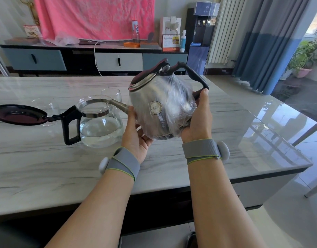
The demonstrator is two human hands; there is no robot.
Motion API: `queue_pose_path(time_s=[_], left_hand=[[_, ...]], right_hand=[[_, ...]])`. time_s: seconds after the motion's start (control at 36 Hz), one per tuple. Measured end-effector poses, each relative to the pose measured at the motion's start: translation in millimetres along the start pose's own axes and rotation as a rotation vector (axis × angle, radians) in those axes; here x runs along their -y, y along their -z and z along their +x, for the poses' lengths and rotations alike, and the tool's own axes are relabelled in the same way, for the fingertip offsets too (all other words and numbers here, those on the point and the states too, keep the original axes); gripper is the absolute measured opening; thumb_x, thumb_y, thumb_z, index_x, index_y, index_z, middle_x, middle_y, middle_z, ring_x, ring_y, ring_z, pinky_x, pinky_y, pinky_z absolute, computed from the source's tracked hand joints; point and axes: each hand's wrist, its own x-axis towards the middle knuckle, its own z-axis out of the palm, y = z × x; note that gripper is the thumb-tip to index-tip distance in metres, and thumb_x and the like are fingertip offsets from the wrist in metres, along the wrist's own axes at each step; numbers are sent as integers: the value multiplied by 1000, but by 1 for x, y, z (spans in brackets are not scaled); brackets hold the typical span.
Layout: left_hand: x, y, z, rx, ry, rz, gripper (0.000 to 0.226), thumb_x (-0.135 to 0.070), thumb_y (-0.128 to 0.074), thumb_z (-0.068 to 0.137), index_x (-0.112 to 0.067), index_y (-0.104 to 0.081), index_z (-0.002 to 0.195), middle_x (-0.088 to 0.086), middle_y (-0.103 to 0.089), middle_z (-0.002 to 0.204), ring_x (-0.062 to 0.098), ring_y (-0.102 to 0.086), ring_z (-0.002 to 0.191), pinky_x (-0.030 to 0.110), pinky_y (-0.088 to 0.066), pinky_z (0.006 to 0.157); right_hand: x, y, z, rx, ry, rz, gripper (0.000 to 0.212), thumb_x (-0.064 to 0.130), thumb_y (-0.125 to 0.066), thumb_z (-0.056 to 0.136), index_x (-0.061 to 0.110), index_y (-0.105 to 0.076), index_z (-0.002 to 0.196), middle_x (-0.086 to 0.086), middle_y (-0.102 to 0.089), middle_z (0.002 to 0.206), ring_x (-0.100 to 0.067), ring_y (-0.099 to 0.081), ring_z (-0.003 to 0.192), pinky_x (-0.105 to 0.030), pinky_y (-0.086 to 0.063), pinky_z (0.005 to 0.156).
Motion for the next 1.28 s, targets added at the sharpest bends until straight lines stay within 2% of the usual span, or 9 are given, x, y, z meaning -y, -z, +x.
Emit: queue_pose_path(time_s=[0.28, 0.42, 0.56, 0.67, 0.78, 0.94, 1.08, 1.19, 1.28], left_hand=[[0, 0, 0, -4, 10, -15, 62, -63, -70, 81, -11, -65, 115, 9, -72, 92, 22, -74, 84, 33, -61, 65], [1, 0, 1, -7, 11, -22, 62, -63, -71, 81, -11, -64, 115, 9, -72, 93, 23, -74, 85, 33, -61, 65], [1, 1, 1, -2, 1, -26, 64, -63, -72, 79, -11, -64, 117, 9, -72, 94, 23, -73, 87, 34, -61, 68], [1, 0, 1, -4, 2, -26, 65, -63, -71, 79, -11, -64, 117, 9, -72, 94, 23, -73, 88, 35, -62, 69], [0, 0, 1, -5, 1, -24, 63, -63, -71, 80, -11, -64, 116, 8, -73, 89, 22, -74, 84, 34, -61, 67], [0, 0, 1, -3, 2, -21, 65, -63, -71, 80, -10, -64, 117, 8, -73, 90, 23, -74, 86, 35, -62, 69], [0, 0, 1, 0, 4, -22, 70, -64, -70, 80, -10, -63, 124, 9, -72, 97, 24, -73, 91, 36, -63, 72], [0, 0, 1, -2, 6, -20, 70, -64, -71, 78, -10, -64, 122, 9, -72, 97, 24, -74, 92, 36, -62, 72], [0, 0, 1, -3, 6, -16, 67, -64, -70, 79, -11, -64, 120, 9, -72, 97, 23, -73, 90, 35, -62, 70]], right_hand=[[-3, 1, 4, -7, 9, -11, 42, 54, -54, 106, 25, -72, 82, 9, -79, 80, -14, -75, 83, -33, -59, 72], [-4, 2, 5, 0, 14, -21, 41, 54, -54, 105, 25, -73, 84, 9, -79, 82, -13, -75, 82, -33, -59, 72], [-5, 2, 8, 3, 21, -9, 42, 56, -54, 105, 23, -77, 94, 3, -82, 93, -19, -77, 94, -38, -62, 82], [-5, 2, 8, 3, 18, -14, 42, 56, -54, 105, 22, -77, 96, 3, -81, 94, -18, -77, 92, -38, -63, 82], [-6, 1, 8, 3, 21, 2, 41, 55, -56, 105, 22, -77, 94, 1, -81, 96, -20, -77, 95, -42, -63, 92], [-5, 2, 9, 2, 7, 9, 41, 54, -56, 105, 23, -74, 85, 6, -80, 84, -16, -76, 86, -37, -62, 83], [-3, 2, 8, 7, 11, 9, 40, 53, -56, 105, 23, -73, 85, 6, -80, 84, -17, -76, 87, -40, -62, 88], [-3, 2, 8, 16, 5, 11, 41, 53, -56, 105, 23, -72, 83, 6, -80, 83, -16, -76, 83, -37, -63, 81], [-4, 2, 7, 21, 10, 13, 40, 53, -56, 105, 22, -73, 86, 4, -80, 87, -17, -77, 86, -40, -63, 87]])
